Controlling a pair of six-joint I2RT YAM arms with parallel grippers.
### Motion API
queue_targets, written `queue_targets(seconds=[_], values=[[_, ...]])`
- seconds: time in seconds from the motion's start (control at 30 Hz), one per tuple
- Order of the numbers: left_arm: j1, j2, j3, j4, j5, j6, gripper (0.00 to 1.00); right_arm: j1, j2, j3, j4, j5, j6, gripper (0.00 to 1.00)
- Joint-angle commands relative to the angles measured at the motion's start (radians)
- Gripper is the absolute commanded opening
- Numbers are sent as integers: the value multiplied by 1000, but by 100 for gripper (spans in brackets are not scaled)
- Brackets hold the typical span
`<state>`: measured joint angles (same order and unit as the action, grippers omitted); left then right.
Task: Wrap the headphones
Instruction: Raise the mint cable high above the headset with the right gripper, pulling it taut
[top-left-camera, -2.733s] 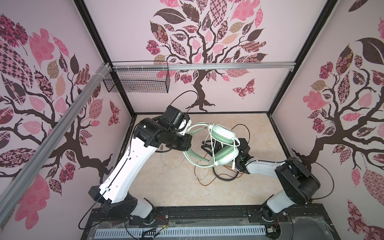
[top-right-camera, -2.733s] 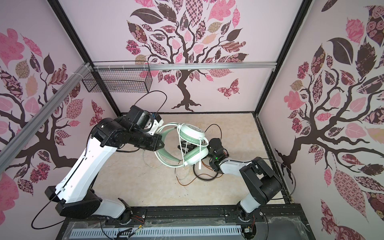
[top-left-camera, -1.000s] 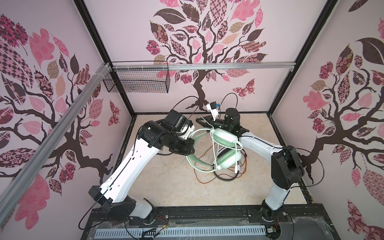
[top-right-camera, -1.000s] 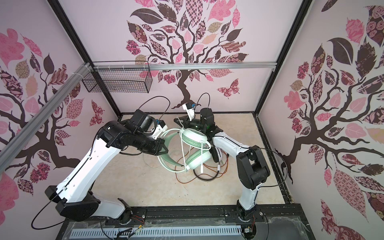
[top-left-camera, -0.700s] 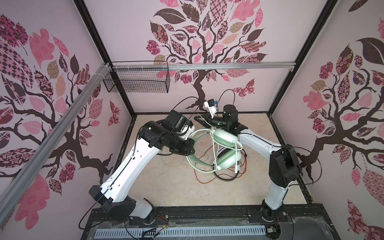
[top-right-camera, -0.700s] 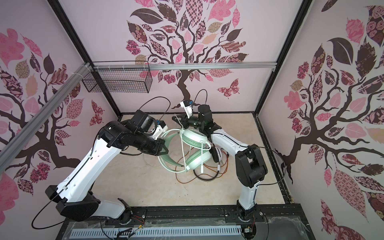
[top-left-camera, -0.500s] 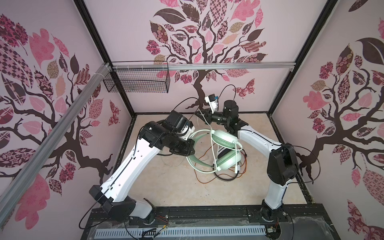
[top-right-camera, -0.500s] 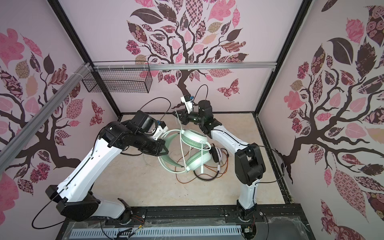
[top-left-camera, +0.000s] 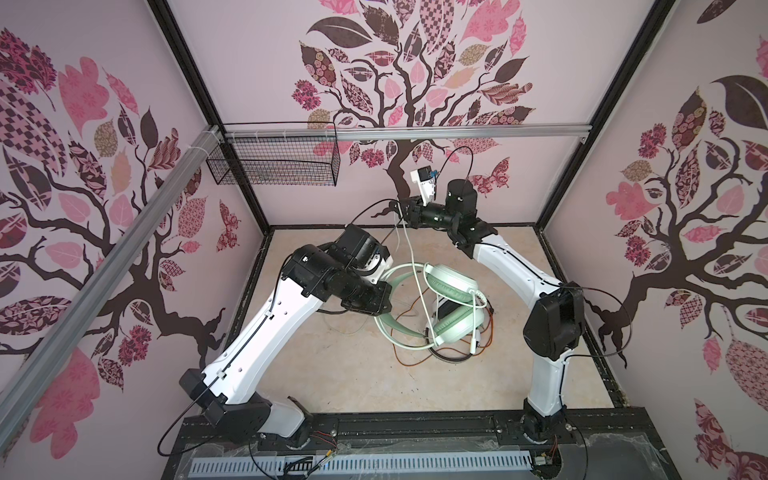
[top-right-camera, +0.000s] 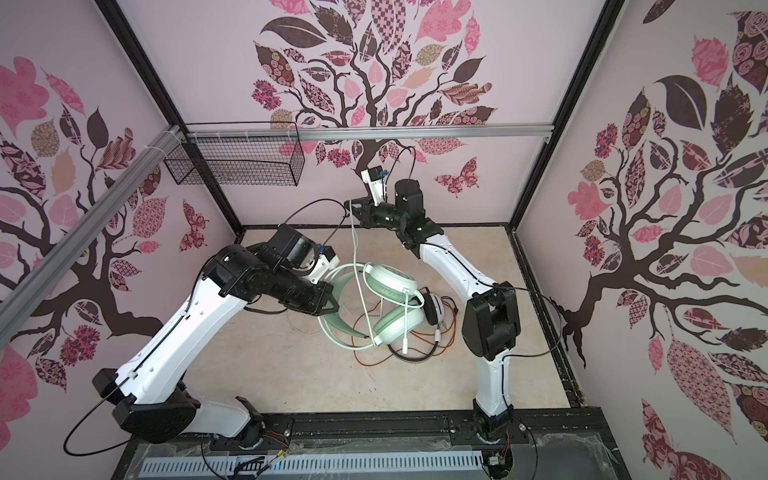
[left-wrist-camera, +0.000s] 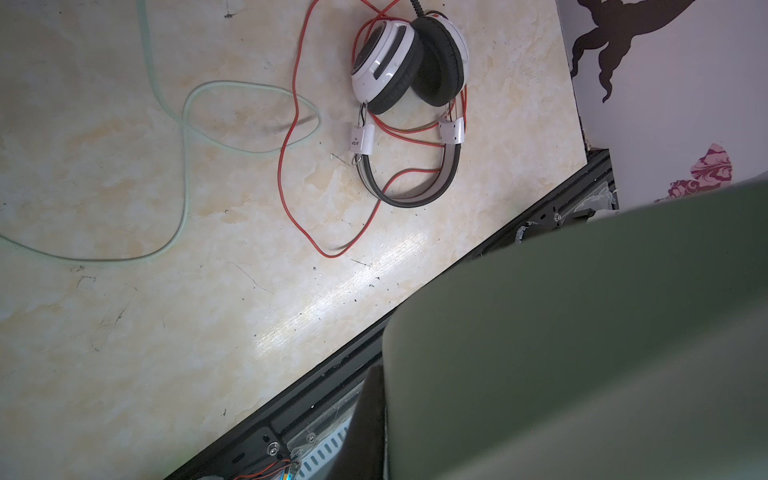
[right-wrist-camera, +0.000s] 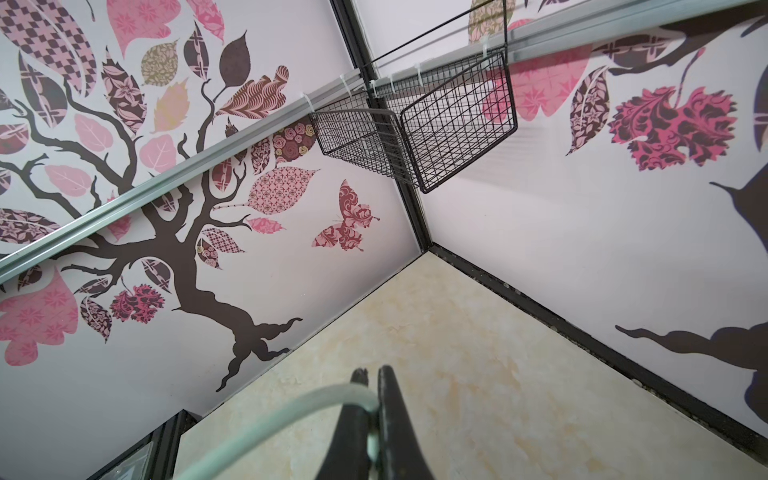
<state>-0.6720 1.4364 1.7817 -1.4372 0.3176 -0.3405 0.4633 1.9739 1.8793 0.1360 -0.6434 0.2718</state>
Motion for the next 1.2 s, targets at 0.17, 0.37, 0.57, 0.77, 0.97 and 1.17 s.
queue_targets(seconds=[0.17, 0.37, 0.57, 0.77, 0.97, 1.17], values=[[-8, -45, -36, 59, 29, 6, 0, -9, -15, -73, 33, 64, 18, 0], [-8, -46, -48, 63, 29, 5, 0, -36, -65, -86, 60, 126, 42, 0], [-8, -50, -57, 69, 24, 0, 0, -53, -48, 9, 13, 117, 54, 0], [-8, -53, -71, 73, 20, 0, 0, -54, -79, -27, 46, 129, 60, 0], [-8, -50, -69, 71, 17, 1, 0, -54, -129, -67, 71, 164, 49, 0], [-8, -47, -85, 76, 11, 1, 0, -55, -159, -41, 37, 226, 34, 0]])
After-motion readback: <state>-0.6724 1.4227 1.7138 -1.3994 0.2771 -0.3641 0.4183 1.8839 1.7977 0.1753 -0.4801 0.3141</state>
